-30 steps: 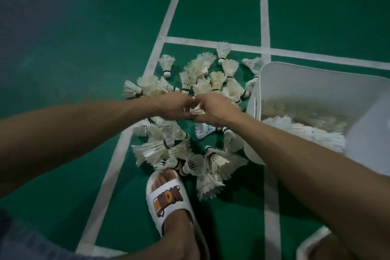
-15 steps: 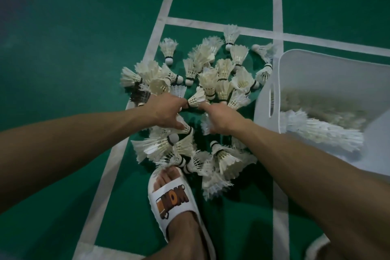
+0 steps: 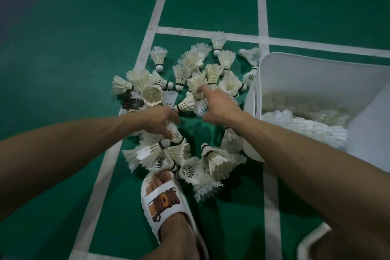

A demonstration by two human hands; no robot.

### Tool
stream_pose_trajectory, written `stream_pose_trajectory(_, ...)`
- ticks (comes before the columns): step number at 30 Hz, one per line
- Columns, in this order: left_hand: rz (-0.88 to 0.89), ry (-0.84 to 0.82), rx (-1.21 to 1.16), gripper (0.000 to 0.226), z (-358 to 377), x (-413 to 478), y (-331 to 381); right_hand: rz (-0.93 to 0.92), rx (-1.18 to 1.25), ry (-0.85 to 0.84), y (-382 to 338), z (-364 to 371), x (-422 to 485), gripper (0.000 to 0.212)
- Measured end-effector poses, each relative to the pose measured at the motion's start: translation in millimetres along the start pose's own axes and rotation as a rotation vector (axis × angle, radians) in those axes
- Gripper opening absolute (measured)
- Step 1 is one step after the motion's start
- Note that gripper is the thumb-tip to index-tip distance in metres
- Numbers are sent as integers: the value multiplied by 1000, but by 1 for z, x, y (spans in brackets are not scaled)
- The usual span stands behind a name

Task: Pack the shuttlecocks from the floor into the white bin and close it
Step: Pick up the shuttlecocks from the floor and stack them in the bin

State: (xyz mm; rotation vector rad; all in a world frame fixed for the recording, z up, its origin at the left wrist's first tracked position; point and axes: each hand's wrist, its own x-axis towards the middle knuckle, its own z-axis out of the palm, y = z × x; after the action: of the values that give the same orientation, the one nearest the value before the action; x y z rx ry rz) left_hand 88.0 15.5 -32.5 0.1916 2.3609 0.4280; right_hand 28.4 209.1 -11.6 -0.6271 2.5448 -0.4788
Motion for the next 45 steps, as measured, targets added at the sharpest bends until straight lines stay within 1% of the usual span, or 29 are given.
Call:
stream_pose_trajectory(3, 24, 56, -125, 50, -10, -3, 3, -8, 33, 5, 0, -8, -2, 60)
stream_pose_trajectory(5, 34, 148, -252, 48, -23, -6, 10, -20, 69, 8, -3, -19, -3, 47)
stream_pose_trajectory(6, 43, 201, -297, 46, -30, -8, 16, -27, 89, 26, -4, -27, -5, 44)
stream_pose_trajectory(8, 68, 298, -316, 43, -46, -11, 29, -48, 123, 76, -4, -50, -12, 47)
stream_pose_trajectory(10, 100, 346, -321, 38, -63, -14, 46, -47, 182, 128, 0, -78, -23, 51)
stream_pose_trajectory(11, 125, 354, -307, 36, -72, -16, 55, -35, 223, 144, 4, -93, -29, 51)
stream_pose_trajectory(13, 181, 342, -201, 35, -91, -20, 73, 14, 340, 173, 17, -118, -41, 53)
stream_pose_trajectory(15, 233, 312, -103, 35, -108, -23, 93, 49, 467, 229, 36, -137, -57, 61)
stream_pose_trajectory(17, 271, 304, -106, 34, -124, -25, 112, 47, 535, 275, 58, -152, -73, 69)
stream_pose_trajectory(18, 291, 309, -120, 35, -130, -25, 122, 45, 537, 274, 69, -157, -82, 69)
stream_pose_trajectory(20, 332, 299, -138, 35, -140, -22, 147, 67, 533, 249, 91, -165, -97, 59)
stream_pose_trajectory(22, 373, 281, -125, 34, -144, -16, 174, 131, 552, 216, 115, -167, -110, 49)
stream_pose_trajectory(24, 412, 283, -79, 34, -144, -8, 200, 218, 498, 191, 137, -162, -120, 51)
stream_pose_trajectory(27, 451, 246, 10, 37, -131, 9, 226, 278, 269, 136, 159, -144, -128, 50)
stream_pose_trajectory(30, 454, 201, 147, 39, -109, 33, 234, 254, 28, -55, 170, -118, -124, 55)
stream_pose_trajectory(32, 429, 268, 170, 38, -98, 50, 234, 231, -54, -148, 175, -104, -118, 62)
stream_pose_trajectory(34, 404, 359, 171, 37, -93, 64, 231, 196, -118, -188, 176, -95, -114, 64)
stream_pose_trajectory(36, 411, 396, 217, 37, -90, 75, 229, 167, -195, -219, 174, -89, -110, 65)
stream_pose_trajectory(38, 434, 388, 305, 37, -88, 84, 228, 156, -191, -279, 171, -83, -105, 66)
stream_pose_trajectory(40, 453, 395, 379, 39, -88, 89, 228, 163, -114, -333, 168, -75, -97, 64)
stream_pose_trajectory(42, 466, 408, 392, 39, -90, 93, 227, 191, -49, -338, 168, -65, -90, 61)
stream_pose_trajectory(45, 493, 417, 365, 38, -91, 94, 225, 208, -48, -358, 170, -52, -83, 55)
